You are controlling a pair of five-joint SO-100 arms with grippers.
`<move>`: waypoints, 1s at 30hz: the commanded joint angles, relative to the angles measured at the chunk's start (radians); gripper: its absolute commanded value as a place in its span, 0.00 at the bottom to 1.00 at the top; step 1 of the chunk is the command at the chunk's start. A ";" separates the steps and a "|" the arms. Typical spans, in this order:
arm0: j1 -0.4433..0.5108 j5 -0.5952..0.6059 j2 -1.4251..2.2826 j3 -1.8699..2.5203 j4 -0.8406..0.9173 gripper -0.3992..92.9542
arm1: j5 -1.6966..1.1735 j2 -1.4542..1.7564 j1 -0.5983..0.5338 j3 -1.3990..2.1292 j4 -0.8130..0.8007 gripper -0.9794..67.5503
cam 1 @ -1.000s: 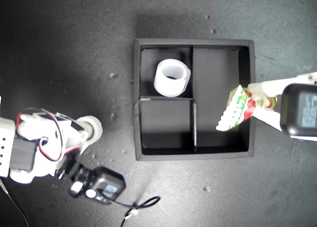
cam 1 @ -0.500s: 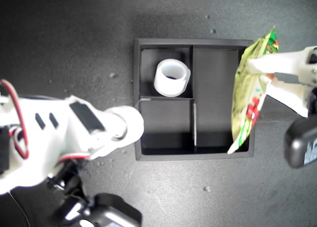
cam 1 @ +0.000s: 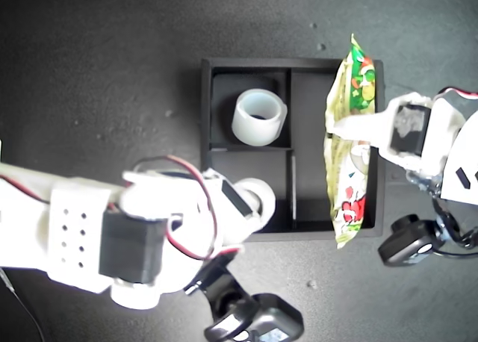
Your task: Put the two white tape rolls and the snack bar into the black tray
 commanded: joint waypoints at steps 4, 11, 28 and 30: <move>0.008 -0.023 -0.021 -0.071 0.006 0.00 | -0.023 0.008 0.005 -0.057 0.026 0.01; 0.017 -0.037 -0.058 -0.176 0.107 0.18 | -0.021 0.009 0.011 -0.049 0.034 0.01; 0.031 -0.077 -0.235 -0.650 0.430 0.20 | -0.040 0.009 0.064 -0.034 0.066 0.17; 0.021 -0.087 -0.118 -0.517 0.430 0.20 | -0.040 0.011 0.072 -0.020 0.067 0.29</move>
